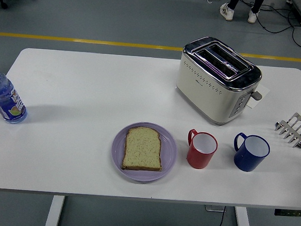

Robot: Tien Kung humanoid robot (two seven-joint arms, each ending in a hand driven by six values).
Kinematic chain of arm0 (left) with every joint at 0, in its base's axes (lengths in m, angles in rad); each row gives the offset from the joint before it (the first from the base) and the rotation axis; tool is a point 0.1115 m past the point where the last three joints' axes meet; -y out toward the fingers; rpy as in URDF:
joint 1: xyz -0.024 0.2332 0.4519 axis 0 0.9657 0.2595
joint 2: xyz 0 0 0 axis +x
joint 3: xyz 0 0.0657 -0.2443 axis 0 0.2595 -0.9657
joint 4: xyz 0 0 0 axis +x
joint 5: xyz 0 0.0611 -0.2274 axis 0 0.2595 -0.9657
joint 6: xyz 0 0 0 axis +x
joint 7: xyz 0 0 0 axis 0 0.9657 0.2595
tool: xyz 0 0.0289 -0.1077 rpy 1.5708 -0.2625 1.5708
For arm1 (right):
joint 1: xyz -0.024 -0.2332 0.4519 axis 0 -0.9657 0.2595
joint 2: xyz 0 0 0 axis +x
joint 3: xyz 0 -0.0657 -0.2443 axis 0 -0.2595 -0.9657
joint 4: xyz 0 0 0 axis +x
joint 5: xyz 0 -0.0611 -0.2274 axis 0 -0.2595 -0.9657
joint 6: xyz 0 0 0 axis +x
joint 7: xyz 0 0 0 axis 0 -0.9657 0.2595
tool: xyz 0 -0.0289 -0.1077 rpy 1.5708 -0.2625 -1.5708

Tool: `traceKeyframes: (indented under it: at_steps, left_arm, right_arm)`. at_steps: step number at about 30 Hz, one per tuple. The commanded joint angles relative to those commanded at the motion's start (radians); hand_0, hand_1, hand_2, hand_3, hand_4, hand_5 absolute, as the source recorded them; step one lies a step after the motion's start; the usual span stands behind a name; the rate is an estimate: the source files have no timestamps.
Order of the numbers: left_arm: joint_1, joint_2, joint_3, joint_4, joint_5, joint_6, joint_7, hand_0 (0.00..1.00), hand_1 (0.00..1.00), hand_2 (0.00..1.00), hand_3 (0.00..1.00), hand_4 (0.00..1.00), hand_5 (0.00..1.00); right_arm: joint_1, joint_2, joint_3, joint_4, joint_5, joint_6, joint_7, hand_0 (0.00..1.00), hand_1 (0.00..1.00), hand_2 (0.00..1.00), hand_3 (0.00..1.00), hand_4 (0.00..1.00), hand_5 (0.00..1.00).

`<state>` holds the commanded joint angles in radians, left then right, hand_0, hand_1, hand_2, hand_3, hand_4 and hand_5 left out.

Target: Pick up the cup,pour liquid into bread,place the cup on the desk

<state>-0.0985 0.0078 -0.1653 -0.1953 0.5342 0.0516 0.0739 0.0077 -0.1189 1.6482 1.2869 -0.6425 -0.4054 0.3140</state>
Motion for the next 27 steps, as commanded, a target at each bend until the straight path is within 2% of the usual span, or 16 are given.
traceKeyframes:
  at_steps: [6, 7, 9, 12, 13, 18, 27]
  left_arm:
    - [0.004, 0.0, 0.009, 0.001, -0.003, 0.001, 0.0, 0.636, 0.646, 0.655, 0.55, 0.32, 0.837]
    - [0.004, -0.001, 0.009, 0.001, -0.003, 0.001, 0.0, 0.636, 0.646, 0.655, 0.549, 0.32, 0.837]
    - [0.001, -0.001, 0.012, 0.0, -0.002, 0.0, 0.0, 0.636, 0.646, 0.655, 0.549, 0.32, 0.837]
    - [-0.001, -0.001, 0.008, -0.001, 0.002, 0.0, 0.0, 0.636, 0.646, 0.655, 0.549, 0.32, 0.837]
    - [-0.002, 0.0, 0.004, -0.001, 0.002, 0.0, 0.0, 0.636, 0.646, 0.655, 0.55, 0.321, 0.838]
    - [-0.005, 0.001, -0.004, -0.001, 0.004, 0.0, 0.0, 0.636, 0.646, 0.655, 0.55, 0.321, 0.838]
    - [-0.014, 0.001, -0.007, -0.001, 0.008, 0.001, -0.001, 0.636, 0.646, 0.655, 0.551, 0.322, 0.838]
  right_arm:
    - [-0.022, -0.02, -0.013, 0.0, -0.214, 0.007, -0.034, 0.852, 0.787, 0.868, 0.837, 0.791, 0.068]
    - [-0.022, -0.02, -0.013, 0.0, -0.26, 0.007, -0.034, 0.927, 0.847, 0.934, 0.93, 0.884, 0.112]
    - [-0.063, -0.063, -0.054, 0.014, -0.337, 0.039, -0.039, 0.927, 0.847, 0.934, 0.93, 0.884, 0.112]
    - [-0.107, -0.097, -0.086, 0.038, -0.413, 0.047, -0.029, 0.927, 0.847, 0.934, 0.93, 0.884, 0.112]
    - [-0.121, -0.106, -0.097, 0.05, -0.426, 0.042, -0.022, 0.946, 0.869, 0.956, 0.991, 0.936, 0.147]
    - [-0.162, -0.126, -0.147, 0.09, -0.459, 0.018, 0.002, 0.946, 0.869, 0.956, 0.991, 0.936, 0.147]
    - [-0.198, -0.132, -0.241, 0.128, -0.437, 0.024, 0.018, 0.964, 0.885, 0.972, 0.998, 0.968, 0.176]
